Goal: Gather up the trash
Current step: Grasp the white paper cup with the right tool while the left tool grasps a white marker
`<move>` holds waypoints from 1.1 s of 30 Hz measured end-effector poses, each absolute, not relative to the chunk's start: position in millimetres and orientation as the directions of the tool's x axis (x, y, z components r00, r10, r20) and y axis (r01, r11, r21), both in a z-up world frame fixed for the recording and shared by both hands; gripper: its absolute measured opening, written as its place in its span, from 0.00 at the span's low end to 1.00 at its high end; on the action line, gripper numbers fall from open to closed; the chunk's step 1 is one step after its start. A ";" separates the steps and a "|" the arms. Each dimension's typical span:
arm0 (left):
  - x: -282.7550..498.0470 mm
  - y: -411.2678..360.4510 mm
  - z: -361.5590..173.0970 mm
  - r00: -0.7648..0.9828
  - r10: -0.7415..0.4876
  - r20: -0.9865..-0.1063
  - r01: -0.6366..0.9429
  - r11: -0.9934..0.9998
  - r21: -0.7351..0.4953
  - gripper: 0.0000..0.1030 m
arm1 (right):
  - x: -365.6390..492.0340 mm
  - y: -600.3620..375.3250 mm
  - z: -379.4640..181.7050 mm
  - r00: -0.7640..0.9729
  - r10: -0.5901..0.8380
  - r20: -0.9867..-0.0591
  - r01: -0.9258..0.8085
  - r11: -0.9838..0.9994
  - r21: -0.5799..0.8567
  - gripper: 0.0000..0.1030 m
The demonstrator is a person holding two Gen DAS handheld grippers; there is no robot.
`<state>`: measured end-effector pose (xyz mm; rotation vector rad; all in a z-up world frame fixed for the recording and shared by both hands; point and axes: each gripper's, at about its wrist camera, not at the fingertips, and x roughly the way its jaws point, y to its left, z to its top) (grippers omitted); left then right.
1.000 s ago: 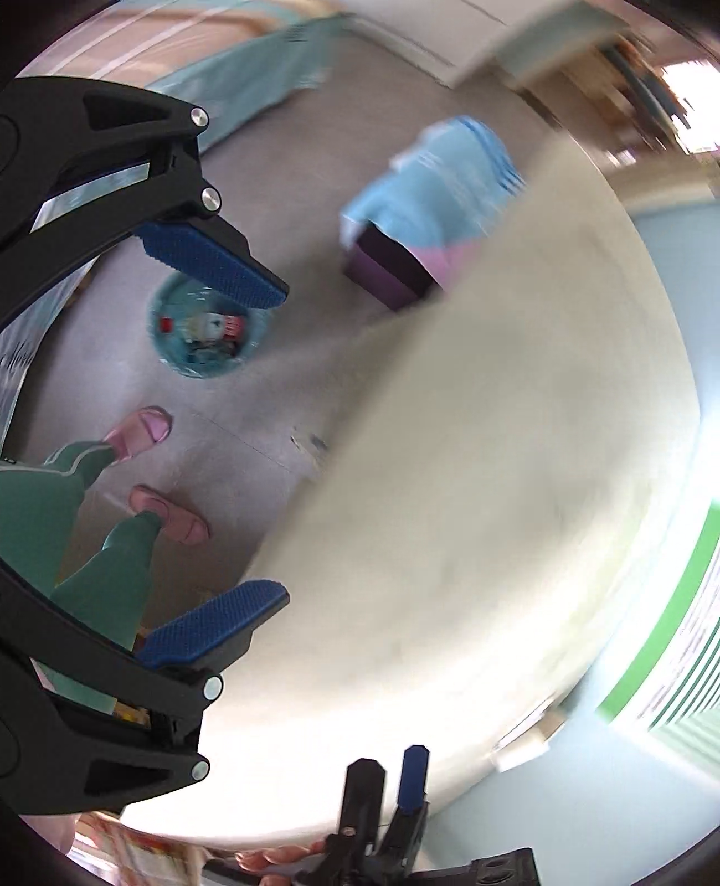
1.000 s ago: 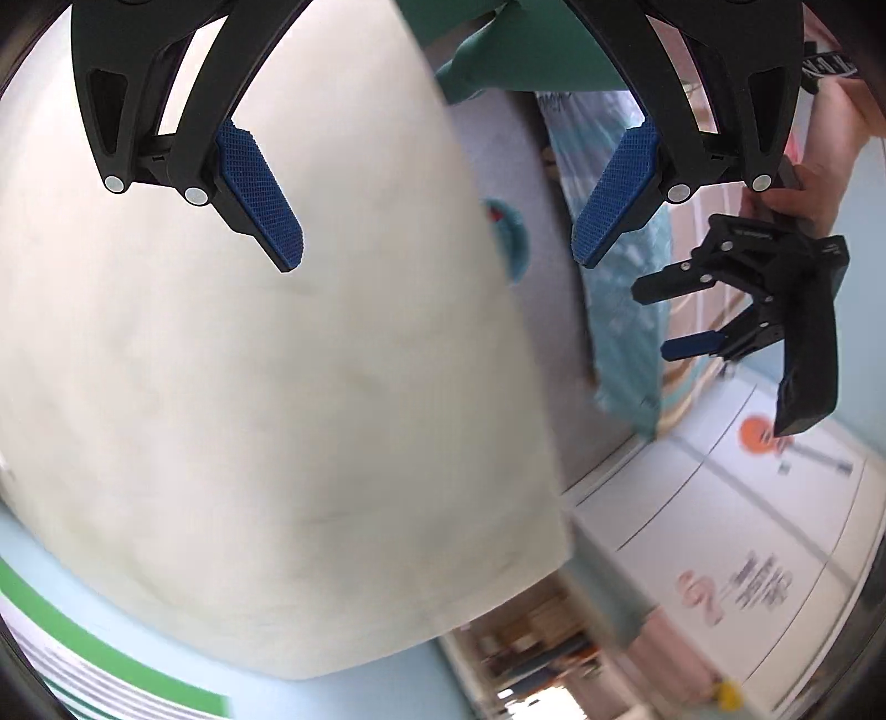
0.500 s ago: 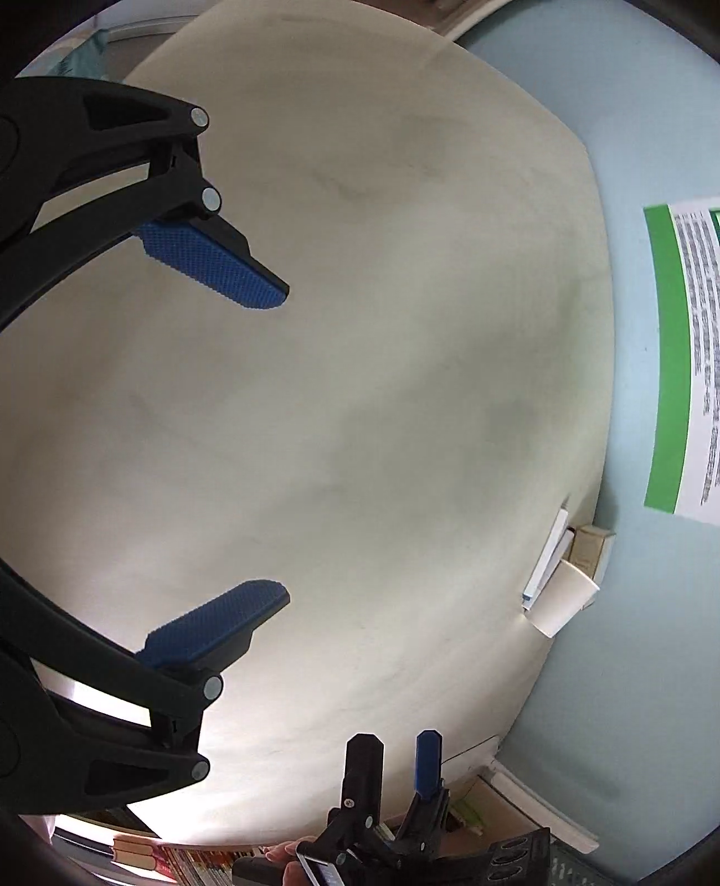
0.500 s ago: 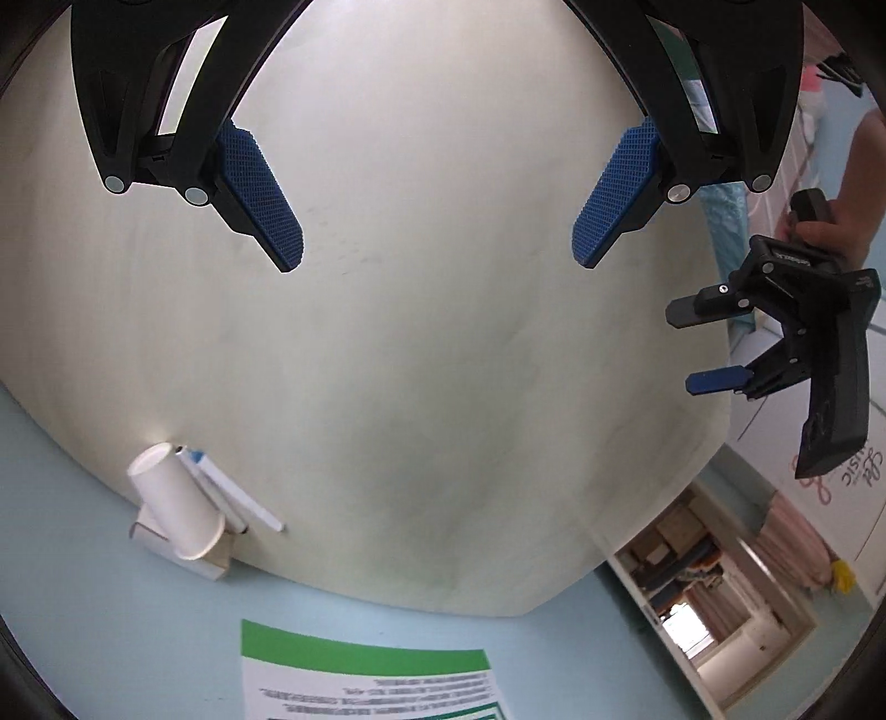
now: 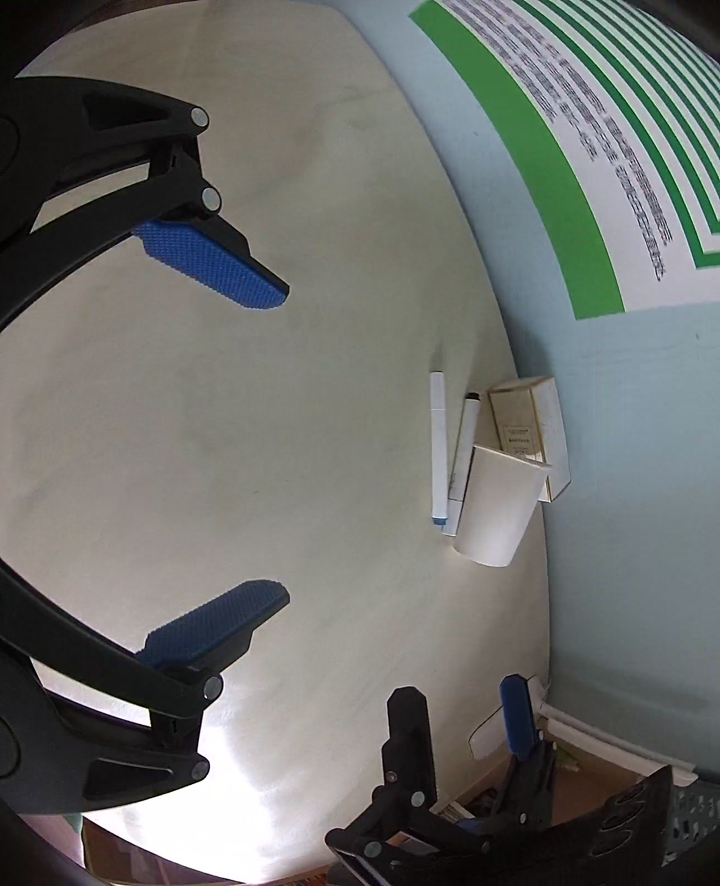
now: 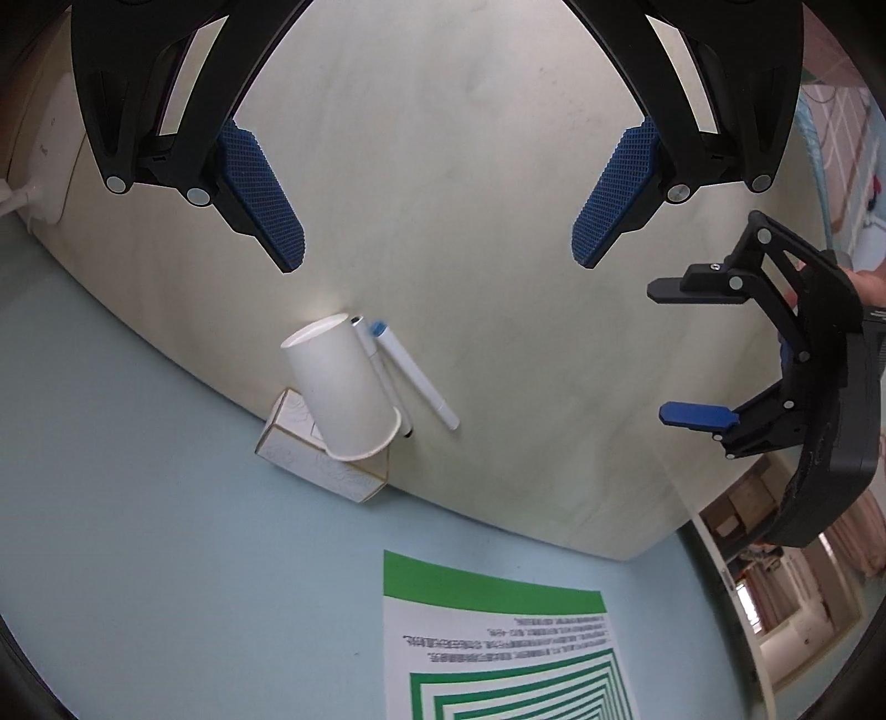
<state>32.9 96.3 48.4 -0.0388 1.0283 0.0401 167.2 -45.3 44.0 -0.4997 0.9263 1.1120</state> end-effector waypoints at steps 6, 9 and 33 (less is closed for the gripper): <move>93.8 118.2 22.7 0.494 -0.039 -0.869 0.075 0.997 -0.002 0.93 | 212.8 -16.6 21.0 0.182 0.513 -0.839 -0.898 0.434 0.070 0.92; 120.3 122.7 10.5 0.486 -0.049 -0.873 0.132 0.991 0.018 0.93 | 229.8 -7.8 12.1 0.180 0.506 -0.843 -0.892 0.445 0.077 0.92; 179.1 111.9 -30.9 0.460 -0.164 -0.872 0.306 0.952 -0.017 0.47 | 273.9 20.9 -31.2 0.106 0.487 -0.867 -0.895 0.426 0.130 0.62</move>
